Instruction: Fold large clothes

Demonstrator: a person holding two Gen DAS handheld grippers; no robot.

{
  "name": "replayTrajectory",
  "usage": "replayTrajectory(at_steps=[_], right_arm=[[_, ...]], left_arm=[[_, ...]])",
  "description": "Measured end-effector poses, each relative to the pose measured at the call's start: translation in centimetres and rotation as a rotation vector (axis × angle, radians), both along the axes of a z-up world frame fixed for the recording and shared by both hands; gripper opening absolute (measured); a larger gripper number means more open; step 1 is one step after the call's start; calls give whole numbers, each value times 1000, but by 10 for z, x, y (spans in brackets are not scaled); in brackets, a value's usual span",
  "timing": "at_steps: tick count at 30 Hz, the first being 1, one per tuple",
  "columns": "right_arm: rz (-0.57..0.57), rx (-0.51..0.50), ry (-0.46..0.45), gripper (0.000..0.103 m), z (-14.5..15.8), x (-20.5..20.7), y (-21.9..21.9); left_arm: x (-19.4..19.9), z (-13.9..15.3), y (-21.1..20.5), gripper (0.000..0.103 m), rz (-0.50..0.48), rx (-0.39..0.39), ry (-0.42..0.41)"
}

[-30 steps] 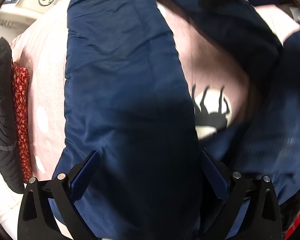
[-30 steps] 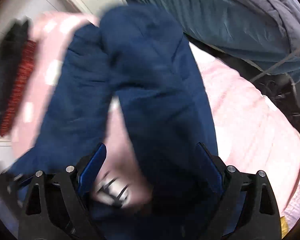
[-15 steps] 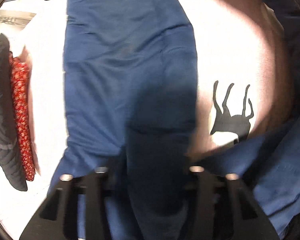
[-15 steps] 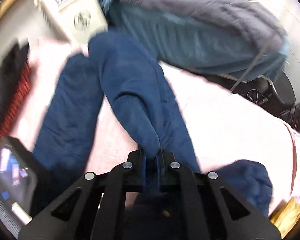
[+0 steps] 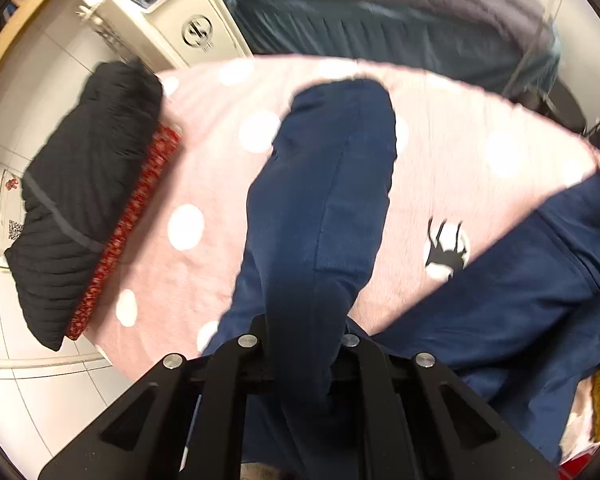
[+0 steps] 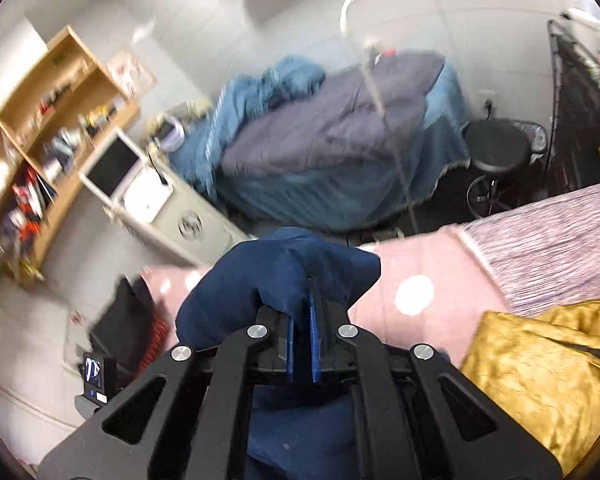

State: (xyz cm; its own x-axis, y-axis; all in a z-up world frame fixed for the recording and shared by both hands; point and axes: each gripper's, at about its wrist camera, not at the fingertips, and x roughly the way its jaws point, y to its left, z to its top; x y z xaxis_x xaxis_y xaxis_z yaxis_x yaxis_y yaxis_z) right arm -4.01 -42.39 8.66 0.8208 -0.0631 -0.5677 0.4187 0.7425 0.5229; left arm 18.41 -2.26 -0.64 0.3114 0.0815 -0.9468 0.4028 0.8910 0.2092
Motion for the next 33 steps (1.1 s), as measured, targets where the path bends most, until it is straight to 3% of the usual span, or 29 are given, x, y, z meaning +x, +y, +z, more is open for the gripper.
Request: replayTrajectory(at_steps=[5,8,11,12,13,15,17,18,19,20,25,28,31,33], right_arm=[[-115,-81,-139,6,70,-67,-13],[-230,-97,-221,6,101,-114,-32],[-358,-134,-215,6,113,-156,-59],[-384,-120,-190,7,109,-163,-74],[-423,-100,-168,9,102,-170,-88],[-491,-45,-108,17,77,-176,-110],[-529,44,37,40,38,-178,-126],[-532,74,83,45,20,-177,-128],[-515,105,102,59,0,-177,-127],[-514,145,113,66,-25,-180,-122],[-479,235,233,66,-109,-190,-77],[-433,215,288,66,-132,-191,-45],[-326,82,372,66,-134,-183,-6],[-221,15,424,67,-140,-170,23]], left_arm=[[7,57,-3,9,5,-78,-106],[21,95,-3,9,15,-136,-211],[45,112,-2,10,45,-216,-240],[61,110,-2,16,54,-278,-213],[72,103,-6,20,58,-292,-193],[89,86,-15,49,72,-281,-158],[98,53,-29,66,28,-269,-83],[97,43,-31,73,20,-272,-71],[93,28,-32,77,14,-280,-57],[91,20,-30,85,20,-287,-46],[63,-27,9,88,124,-294,36],[28,-41,37,88,130,-269,32],[-20,-49,45,88,52,-227,20],[-62,-57,33,88,-77,-175,14]])
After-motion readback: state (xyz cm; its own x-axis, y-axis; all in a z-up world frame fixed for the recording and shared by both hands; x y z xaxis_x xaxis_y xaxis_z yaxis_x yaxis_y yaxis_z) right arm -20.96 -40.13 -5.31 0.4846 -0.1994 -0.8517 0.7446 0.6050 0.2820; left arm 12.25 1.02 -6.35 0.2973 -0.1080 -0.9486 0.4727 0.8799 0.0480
